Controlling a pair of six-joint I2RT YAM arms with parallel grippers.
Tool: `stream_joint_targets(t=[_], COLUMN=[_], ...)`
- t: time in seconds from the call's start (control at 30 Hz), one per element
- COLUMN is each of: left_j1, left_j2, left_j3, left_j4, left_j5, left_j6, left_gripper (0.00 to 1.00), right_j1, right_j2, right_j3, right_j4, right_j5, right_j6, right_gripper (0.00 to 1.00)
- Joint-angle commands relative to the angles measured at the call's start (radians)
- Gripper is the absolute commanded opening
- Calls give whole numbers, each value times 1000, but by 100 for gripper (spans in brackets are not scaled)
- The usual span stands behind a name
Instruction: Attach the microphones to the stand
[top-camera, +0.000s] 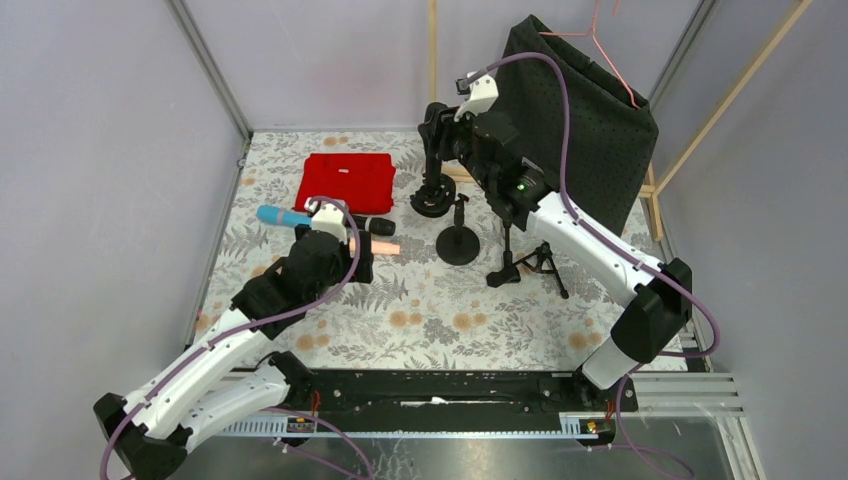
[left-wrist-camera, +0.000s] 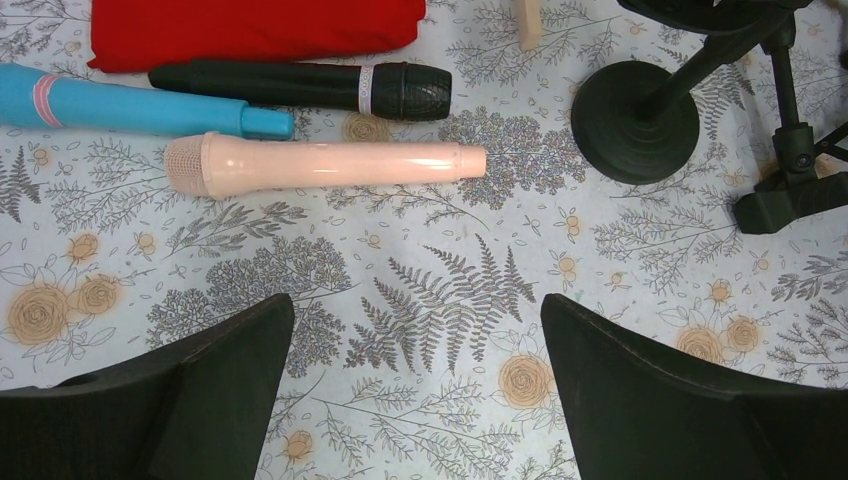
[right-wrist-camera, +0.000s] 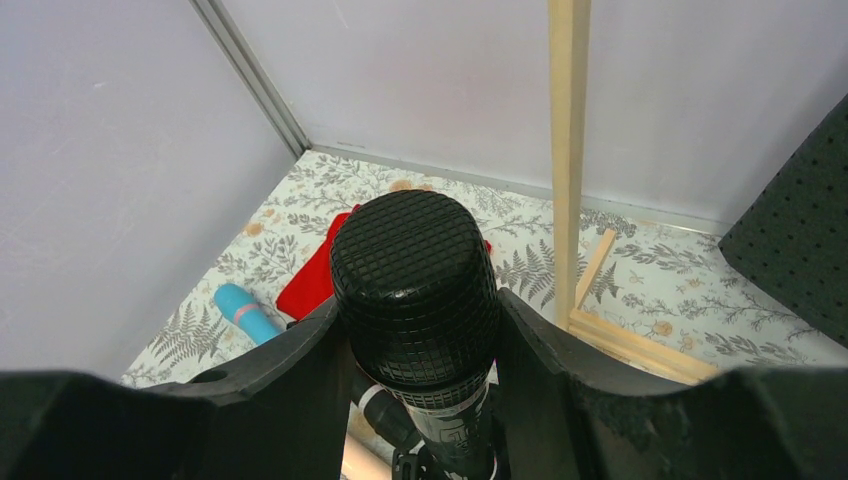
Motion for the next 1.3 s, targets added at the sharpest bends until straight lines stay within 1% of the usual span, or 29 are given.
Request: stream_joint_targets(t=[0.0,0.9,1.27], left_j1=[4,13,16], left_j2=[3,15,16], left_j3=[-1,-2,-2], left_j4=[38,48,48], left_j5=[7,34,40], left_j6=[14,24,28], left_gripper=[99,99,99], right_j1=[-4,-6,-6], right_j2=[-2,23,16], right_j3=[-6,-22,-63], right_j4=[72,87,97], right_j5=[-5,-18,1], right_j6=[9,25,11], right_gripper=[0,0,0])
